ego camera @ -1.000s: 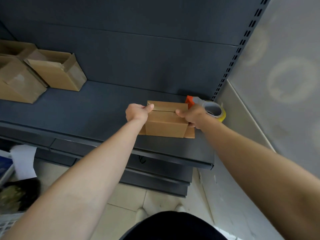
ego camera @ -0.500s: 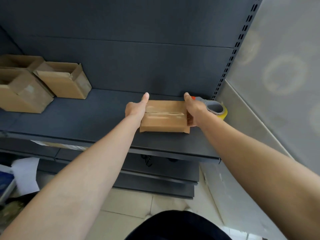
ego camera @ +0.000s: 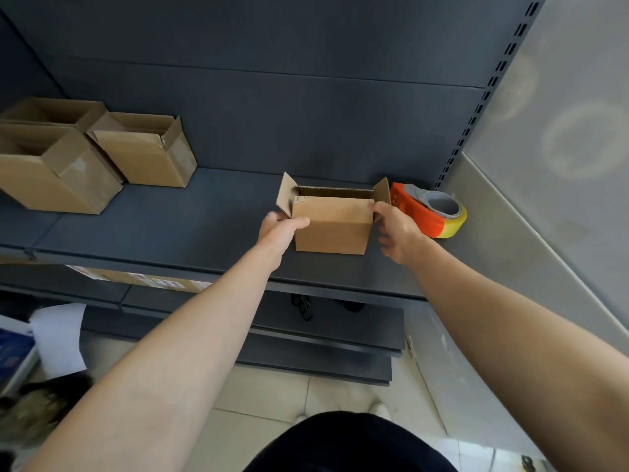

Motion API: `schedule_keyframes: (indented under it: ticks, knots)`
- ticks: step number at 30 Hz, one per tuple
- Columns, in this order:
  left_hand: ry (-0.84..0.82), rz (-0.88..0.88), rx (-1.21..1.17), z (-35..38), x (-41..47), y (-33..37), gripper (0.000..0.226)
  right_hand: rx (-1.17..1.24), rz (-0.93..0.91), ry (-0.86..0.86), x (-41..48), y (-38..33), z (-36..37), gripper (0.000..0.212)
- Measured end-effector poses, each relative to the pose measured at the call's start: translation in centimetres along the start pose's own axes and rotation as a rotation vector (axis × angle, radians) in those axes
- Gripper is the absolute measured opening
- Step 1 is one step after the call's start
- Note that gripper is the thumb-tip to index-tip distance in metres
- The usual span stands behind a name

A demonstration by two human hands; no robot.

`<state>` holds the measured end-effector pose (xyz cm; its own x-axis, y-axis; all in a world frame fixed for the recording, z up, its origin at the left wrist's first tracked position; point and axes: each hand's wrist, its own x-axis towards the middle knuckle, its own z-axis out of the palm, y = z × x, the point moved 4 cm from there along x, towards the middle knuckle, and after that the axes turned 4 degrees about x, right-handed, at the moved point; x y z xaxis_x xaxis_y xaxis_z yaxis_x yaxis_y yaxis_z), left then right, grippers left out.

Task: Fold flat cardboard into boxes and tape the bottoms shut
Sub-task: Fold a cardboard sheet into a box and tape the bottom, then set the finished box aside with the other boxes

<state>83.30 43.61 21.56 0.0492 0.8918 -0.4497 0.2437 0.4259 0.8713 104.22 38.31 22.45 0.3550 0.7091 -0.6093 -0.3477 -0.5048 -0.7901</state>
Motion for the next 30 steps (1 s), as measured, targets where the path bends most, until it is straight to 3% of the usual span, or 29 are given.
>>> schedule_keyframes:
  ticks: [4, 8, 12, 16, 21, 30]
  knots:
    - [0.126, 0.006, -0.141, -0.4, 0.1, 1.1, 0.045, -0.035, -0.146, 0.118, 0.1, -1.5, 0.1, 0.063]
    - [0.246, -0.011, -0.159, -0.9, 0.7, 2.6, 0.035, -0.115, -0.188, 0.137, 0.1, -2.7, 0.6, 0.046]
    - [0.222, -0.054, -0.125, -0.5, 1.0, 3.9, 0.036, -0.189, -0.172, 0.149, 0.2, -3.4, 1.4, 0.045]
    - [0.180, -0.097, -0.101, 0.1, 0.8, 4.3, 0.064, -0.307, -0.161, 0.184, 0.5, -3.7, 1.7, 0.030]
    - [0.099, -0.170, -0.124, 0.1, 0.8, 3.8, 0.069, -0.339, -0.166, 0.254, 0.6, -3.3, 1.5, 0.038]
    - [-0.021, -0.175, -0.237, 0.6, 0.3, 4.0, 0.019, -0.256, -0.105, 0.325, 0.0, -3.9, 1.2, 0.053]
